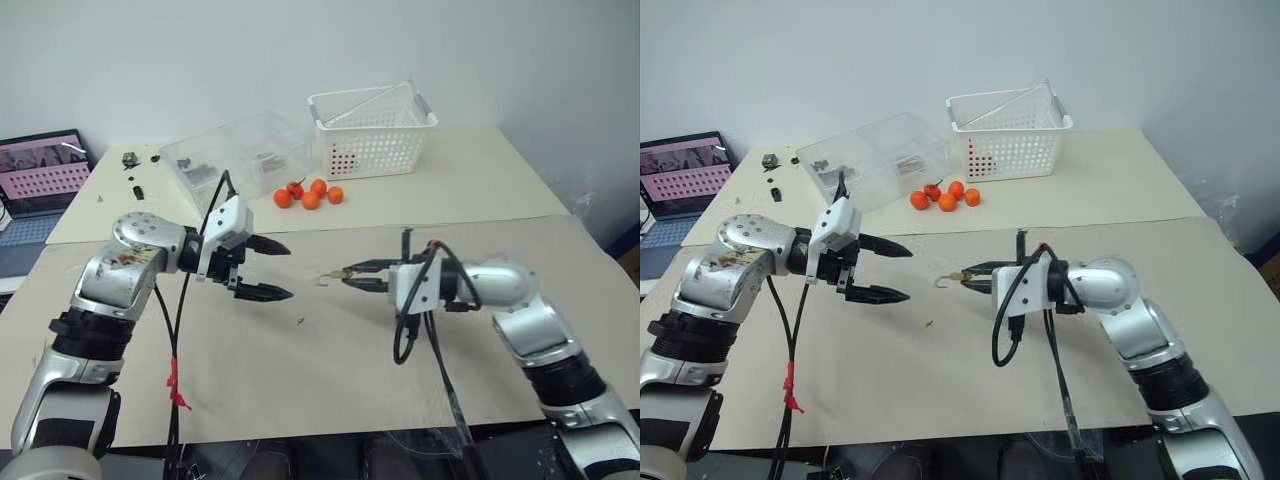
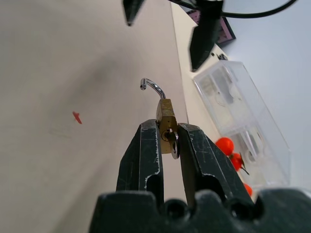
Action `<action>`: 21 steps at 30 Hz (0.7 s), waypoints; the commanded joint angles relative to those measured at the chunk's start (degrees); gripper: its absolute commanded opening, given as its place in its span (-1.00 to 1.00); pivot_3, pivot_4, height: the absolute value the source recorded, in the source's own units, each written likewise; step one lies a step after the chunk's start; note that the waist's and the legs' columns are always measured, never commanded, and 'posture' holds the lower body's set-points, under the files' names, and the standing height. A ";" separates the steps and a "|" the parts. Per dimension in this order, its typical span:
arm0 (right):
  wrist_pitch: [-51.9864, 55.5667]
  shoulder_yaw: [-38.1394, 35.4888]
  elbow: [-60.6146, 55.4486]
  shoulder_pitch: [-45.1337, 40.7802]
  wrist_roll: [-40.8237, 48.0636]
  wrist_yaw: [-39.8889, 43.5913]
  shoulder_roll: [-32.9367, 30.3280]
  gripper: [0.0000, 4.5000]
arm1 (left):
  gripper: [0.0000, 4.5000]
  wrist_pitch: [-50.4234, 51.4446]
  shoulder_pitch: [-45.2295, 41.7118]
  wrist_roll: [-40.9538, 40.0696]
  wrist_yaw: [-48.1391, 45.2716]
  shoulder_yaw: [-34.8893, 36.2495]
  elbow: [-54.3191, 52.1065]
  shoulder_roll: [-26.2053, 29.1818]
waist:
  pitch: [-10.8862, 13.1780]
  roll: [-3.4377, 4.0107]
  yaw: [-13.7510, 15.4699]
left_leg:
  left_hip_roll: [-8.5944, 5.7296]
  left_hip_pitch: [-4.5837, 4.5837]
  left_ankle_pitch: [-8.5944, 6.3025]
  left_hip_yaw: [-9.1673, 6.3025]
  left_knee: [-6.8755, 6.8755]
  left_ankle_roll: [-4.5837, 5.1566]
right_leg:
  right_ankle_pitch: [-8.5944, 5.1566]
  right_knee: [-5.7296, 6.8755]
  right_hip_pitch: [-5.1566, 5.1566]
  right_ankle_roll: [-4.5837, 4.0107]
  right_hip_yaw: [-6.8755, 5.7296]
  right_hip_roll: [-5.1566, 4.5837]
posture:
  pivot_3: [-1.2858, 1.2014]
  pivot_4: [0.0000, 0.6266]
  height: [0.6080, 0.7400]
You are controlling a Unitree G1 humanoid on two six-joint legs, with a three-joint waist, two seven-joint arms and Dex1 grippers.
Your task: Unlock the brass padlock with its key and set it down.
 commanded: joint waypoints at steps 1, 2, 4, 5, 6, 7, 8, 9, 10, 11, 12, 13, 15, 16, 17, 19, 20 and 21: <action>-10.18 2.88 5.79 -2.59 -6.24 -4.05 2.44 -0.95 | 0.99 5.97 -0.86 -4.54 0.86 3.06 -4.35 1.40 | 0.00 0.00 -0.20 | -0.01 0.01 0.00 0.01 0.00 0.00 | 0.00 0.00 0.00 0.00 0.01 0.00 | 0.03 -0.52 1.00; -12.99 3.14 8.26 -3.42 -8.51 -6.19 3.04 -0.95 | 0.99 6.69 -0.39 -4.87 0.63 2.98 -5.10 2.07 | 0.00 0.00 -0.26 | -0.01 0.01 0.01 0.01 0.00 -0.01 | 0.00 0.01 0.00 0.00 0.01 0.00 | 0.03 -0.52 1.00; -18.04 3.47 13.12 -4.97 -12.28 -10.31 4.10 -0.95 | 0.99 7.39 0.73 -5.12 -0.13 2.56 -6.51 3.64 | 0.00 0.00 -0.49 | -0.01 0.03 0.04 0.01 -0.02 -0.07 | 0.00 0.02 -0.02 0.00 0.01 0.01 | 0.03 -0.52 1.00; -21.10 3.95 15.49 -5.77 -14.73 -12.44 4.16 -0.95 | 0.99 7.45 1.21 -5.24 -0.39 2.37 -7.06 4.31 | 0.00 0.00 -0.55 | -0.01 0.05 0.08 0.01 -0.05 -0.13 | 0.00 0.02 -0.03 0.00 0.03 0.01 | 0.03 -0.52 1.00; -23.90 4.42 17.83 -6.46 -17.04 -14.65 4.24 -0.95 | 0.99 7.64 1.46 -5.46 -0.36 2.34 -7.35 4.67 | 0.00 0.00 -0.56 | -0.01 0.08 0.09 0.01 -0.07 -0.15 | 0.00 0.02 -0.02 0.00 0.03 0.01 | 0.03 -0.52 1.00; -26.56 5.04 20.36 -6.93 -19.65 -17.21 4.35 -0.95 | 0.99 7.94 1.53 -5.74 -0.11 2.39 -7.59 4.79 | 0.00 0.00 -0.64 | -0.01 0.09 0.09 0.01 -0.07 -0.16 | 0.00 0.02 -0.02 0.00 0.03 0.01 | 0.03 -0.52 1.00; -28.81 5.50 22.51 -7.36 -21.95 -19.57 4.44 -0.95 | 0.99 8.16 1.52 -5.97 0.15 2.43 -7.74 4.82 | 0.00 0.00 -0.70 | -0.01 0.12 0.17 0.02 -0.11 -0.29 | 0.00 0.02 -0.02 -0.01 0.04 0.01 | 0.03 -0.52 1.00; -30.85 5.93 24.73 -7.82 -24.49 -22.22 4.55 -0.95 | 0.99 8.27 1.47 -6.09 0.28 2.40 -7.81 4.85 | 0.00 0.00 -0.70 | -0.01 0.16 0.24 0.03 -0.15 -0.40 | 0.00 0.01 0.00 -0.01 0.04 0.01 | 0.03 -0.52 1.00; -32.73 6.33 26.70 -8.31 -26.96 -24.75 4.54 -0.95 | 0.99 8.45 1.41 -6.19 0.27 2.35 -7.88 4.96 | 0.00 -0.01 -0.68 | -0.01 0.15 0.25 0.04 -0.16 -0.42 | 0.00 0.01 0.00 -0.01 0.04 0.00 | 0.03 -0.52 1.00; -34.30 6.63 28.34 -8.80 -28.97 -26.93 4.51 -0.95 | 0.99 8.77 1.33 -6.37 0.06 2.22 -7.96 5.23 | 0.01 -0.01 -0.68 | -0.01 0.15 0.25 0.03 -0.17 -0.42 | 0.00 0.01 0.00 -0.01 0.04 0.01 | 0.03 -0.52 1.00; -35.48 6.95 30.05 -9.19 -30.35 -28.69 4.56 -0.95 | 0.99 9.00 1.32 -6.50 -0.44 2.01 -8.09 5.72 | 0.01 -0.01 -0.78 | -0.02 0.15 0.25 0.04 -0.17 -0.42 | 0.00 0.01 0.00 -0.01 0.04 0.01 | 0.03 -0.52 1.00; -36.50 7.45 31.80 -9.55 -31.54 -30.16 4.58 -0.95 | 0.99 8.99 1.46 -6.59 -1.16 1.75 -8.31 6.36 | 0.01 -0.01 -0.90 | -0.02 0.14 0.27 0.05 -0.16 -0.46 | 0.00 0.01 0.00 -0.01 0.06 0.00 | 0.03 -0.52 1.00; -38.04 8.26 34.36 -10.05 -33.14 -32.19 4.56 -0.95 | 0.99 8.61 1.90 -6.61 -2.30 1.31 -8.70 7.38 | 0.01 -0.02 -1.28 | -0.03 0.14 0.28 0.07 -0.18 -0.48 | 0.00 0.00 0.00 -0.01 0.09 0.00 | 0.03 -0.52 1.00; -38.68 8.68 35.57 -10.33 -33.92 -33.07 4.58 -0.95 | 0.99 8.21 2.09 -6.46 -2.70 1.09 -8.70 7.70 | 0.01 -0.01 -1.51 | -0.03 0.15 0.29 0.08 -0.19 -0.49 | 0.00 0.00 0.00 -0.01 0.12 0.00 | 0.03 -0.52 1.00; -39.29 9.17 36.92 -10.47 -34.55 -33.92 4.62 -0.95 | 0.99 7.82 2.28 -6.35 -2.88 0.99 -8.63 7.81 | 0.01 -0.02 -1.57 | -0.03 0.16 0.29 0.09 -0.19 -0.49 | 0.01 0.00 0.01 -0.02 0.14 0.00 | 0.03 -0.52 1.00; -40.11 10.11 39.06 -10.78 -36.31 -35.71 4.46 -0.95 | 0.99 7.71 2.62 -6.38 -3.65 0.65 -8.62 8.27 | 0.00 -0.02 -1.73 | -0.03 0.22 0.26 0.10 -0.20 -0.44 | 0.01 0.00 0.04 -0.03 0.17 0.01 | 0.03 -0.52 1.00; -40.48 10.41 39.84 -10.98 -37.11 -36.61 4.37 -0.95 | 0.99 7.64 2.83 -6.43 -4.22 0.49 -8.68 8.57 | 0.00 -0.02 -1.76 | -0.02 0.25 0.25 0.11 -0.23 -0.42 | 0.01 0.00 0.06 -0.03 0.19 0.02 | 0.03 -0.52 1.00; -40.76 10.56 40.76 -11.08 -37.43 -37.23 4.36 -0.95 | 0.99 7.22 3.29 -6.55 -5.12 0.42 -8.94 9.01 | 0.00 -0.02 -1.79 | -0.01 0.27 0.24 0.13 -0.24 -0.40 | 0.02 0.01 0.06 -0.04 0.22 0.06 | 0.03 -0.52 1.00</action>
